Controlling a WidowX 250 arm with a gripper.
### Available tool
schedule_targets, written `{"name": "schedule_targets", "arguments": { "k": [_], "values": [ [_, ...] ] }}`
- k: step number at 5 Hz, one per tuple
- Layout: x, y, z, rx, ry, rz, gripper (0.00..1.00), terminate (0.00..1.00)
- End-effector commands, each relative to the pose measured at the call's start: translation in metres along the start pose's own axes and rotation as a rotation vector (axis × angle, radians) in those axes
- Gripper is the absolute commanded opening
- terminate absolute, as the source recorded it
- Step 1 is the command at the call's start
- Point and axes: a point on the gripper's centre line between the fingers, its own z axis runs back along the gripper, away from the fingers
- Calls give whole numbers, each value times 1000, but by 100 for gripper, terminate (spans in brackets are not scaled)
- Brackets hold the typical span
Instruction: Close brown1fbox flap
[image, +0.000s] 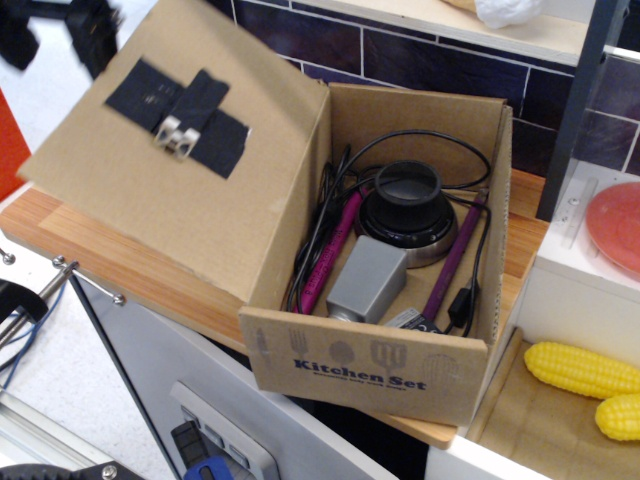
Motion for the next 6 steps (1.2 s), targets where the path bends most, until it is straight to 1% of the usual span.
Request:
{"name": "schedule_targets", "arguments": {
  "k": [1,2,3,4,5,6],
  "values": [
    [24,-71,45,77,-24,24,100,0],
    [31,-114,59,152,-77,76,100,0],
    [38,-163,60,147,-83,251,100,0],
    [54,-209,49,209,-204,429,100,0],
    [61,-205,26,15,-185,530,100,0],
    [62,-191,20,-11,-171,520,100,0]
  ]
}}
